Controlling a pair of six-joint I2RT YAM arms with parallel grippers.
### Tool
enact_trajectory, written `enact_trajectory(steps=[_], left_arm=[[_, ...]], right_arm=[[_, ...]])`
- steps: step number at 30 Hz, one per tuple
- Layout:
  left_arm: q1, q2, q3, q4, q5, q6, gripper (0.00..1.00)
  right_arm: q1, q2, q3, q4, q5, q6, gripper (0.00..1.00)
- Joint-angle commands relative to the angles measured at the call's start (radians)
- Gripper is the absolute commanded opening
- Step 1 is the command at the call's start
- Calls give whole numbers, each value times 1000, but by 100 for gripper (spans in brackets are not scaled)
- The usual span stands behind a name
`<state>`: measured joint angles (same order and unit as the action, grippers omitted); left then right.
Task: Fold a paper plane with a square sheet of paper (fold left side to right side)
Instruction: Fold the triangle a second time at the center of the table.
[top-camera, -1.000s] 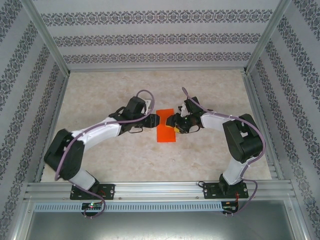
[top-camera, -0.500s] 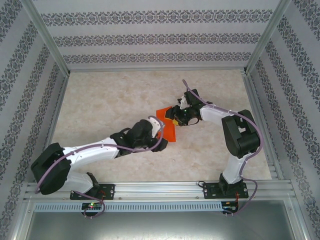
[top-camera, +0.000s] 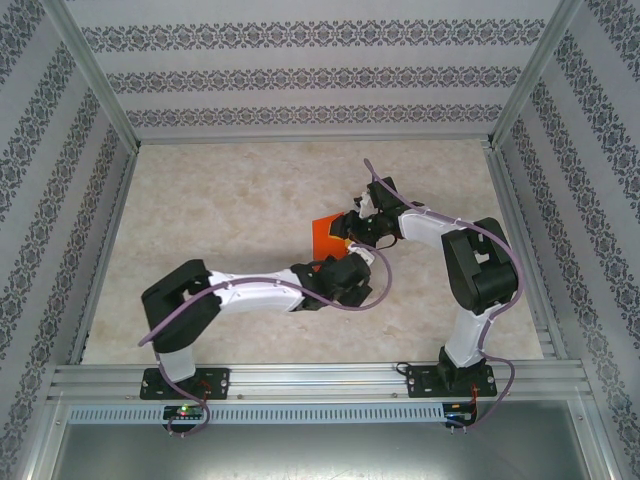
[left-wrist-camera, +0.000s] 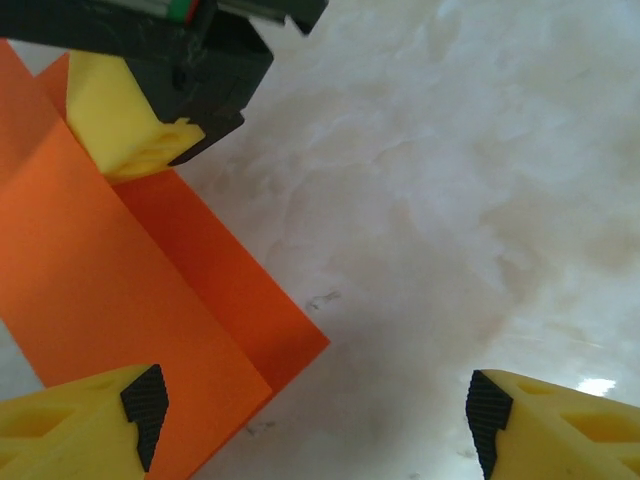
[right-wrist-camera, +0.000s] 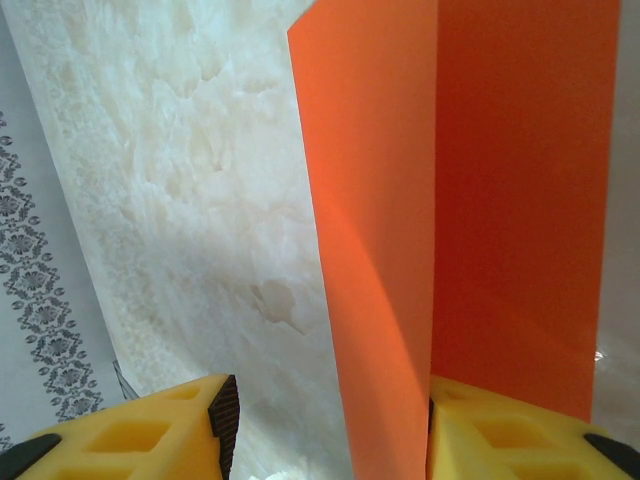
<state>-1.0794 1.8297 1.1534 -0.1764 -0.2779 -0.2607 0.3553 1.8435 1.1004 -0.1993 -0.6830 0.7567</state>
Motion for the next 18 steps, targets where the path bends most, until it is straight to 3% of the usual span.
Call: enact_trajectory(steps=[1, 9, 15, 18], left_arm=[[-28, 74, 91, -160, -166, -10, 84], [-33, 127, 146, -231, -244, -39, 79], [-34, 119, 135, -209, -243, -40, 59], [-34, 107, 125, -195, -237, -36, 43]], right_arm=[[-10, 12, 18, -14, -19, -15, 49], [-10, 19, 15, -12, -19, -17, 49], [-10, 20, 15, -10, -23, -19, 49], [-9, 17, 15, -15, -19, -21, 49]])
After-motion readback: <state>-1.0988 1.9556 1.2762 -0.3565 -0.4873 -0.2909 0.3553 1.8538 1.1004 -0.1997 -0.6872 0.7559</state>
